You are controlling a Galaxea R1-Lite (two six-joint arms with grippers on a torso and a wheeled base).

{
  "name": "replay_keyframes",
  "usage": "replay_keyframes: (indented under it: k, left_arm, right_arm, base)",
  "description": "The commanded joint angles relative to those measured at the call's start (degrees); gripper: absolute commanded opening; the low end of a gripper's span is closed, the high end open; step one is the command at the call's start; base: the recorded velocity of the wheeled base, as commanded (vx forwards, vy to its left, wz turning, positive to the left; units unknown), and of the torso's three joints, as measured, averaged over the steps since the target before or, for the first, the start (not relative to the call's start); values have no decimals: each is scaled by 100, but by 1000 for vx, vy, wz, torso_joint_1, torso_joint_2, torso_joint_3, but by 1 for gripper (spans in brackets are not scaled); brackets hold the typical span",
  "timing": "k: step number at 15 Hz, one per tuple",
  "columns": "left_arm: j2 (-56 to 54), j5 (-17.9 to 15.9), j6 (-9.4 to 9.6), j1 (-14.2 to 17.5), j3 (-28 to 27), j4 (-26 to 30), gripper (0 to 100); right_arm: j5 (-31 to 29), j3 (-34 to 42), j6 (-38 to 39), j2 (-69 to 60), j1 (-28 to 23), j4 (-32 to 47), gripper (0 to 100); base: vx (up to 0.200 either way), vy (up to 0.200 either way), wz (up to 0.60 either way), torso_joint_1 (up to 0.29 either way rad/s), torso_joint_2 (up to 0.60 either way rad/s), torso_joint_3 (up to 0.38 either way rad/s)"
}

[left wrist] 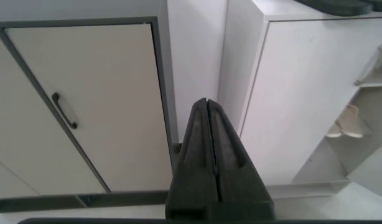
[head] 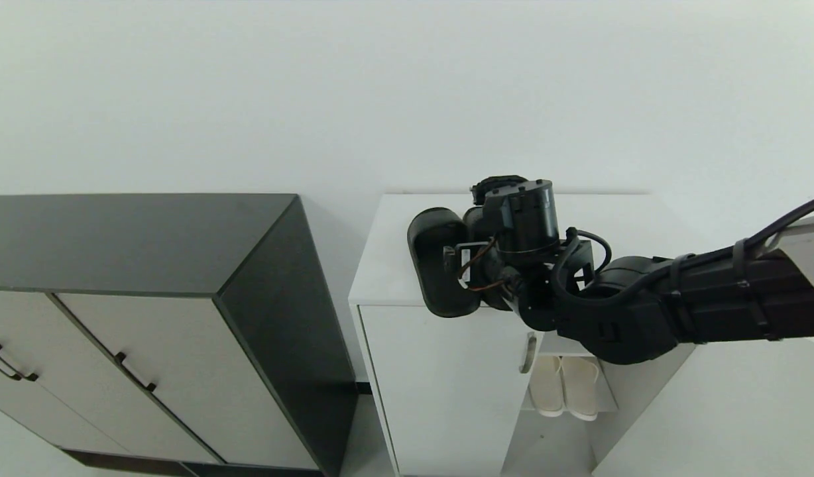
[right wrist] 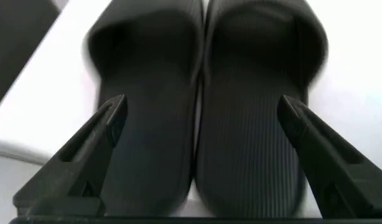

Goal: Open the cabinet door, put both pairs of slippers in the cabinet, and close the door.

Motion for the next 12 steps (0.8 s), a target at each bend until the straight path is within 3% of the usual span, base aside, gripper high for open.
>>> replay_keyframes:
  k: [1, 6, 12]
  left_arm:
    - [-1, 1, 0, 0, 0, -2, 0]
    - [-1, 1, -18, 0, 0, -2, 0]
    - [-1, 1, -9, 0, 0, -2, 0]
  right_arm:
    - [-1, -7, 2, 160, 6, -14, 100]
    - [-10, -165, -7, 458, -20, -172, 100]
    - [-19, -1211, -279, 1170, -354, -251, 100]
  base:
    - [0, 0, 0, 0, 0, 0]
    - [0, 0, 0, 0, 0, 0]
    - [0, 0, 0, 0, 0, 0]
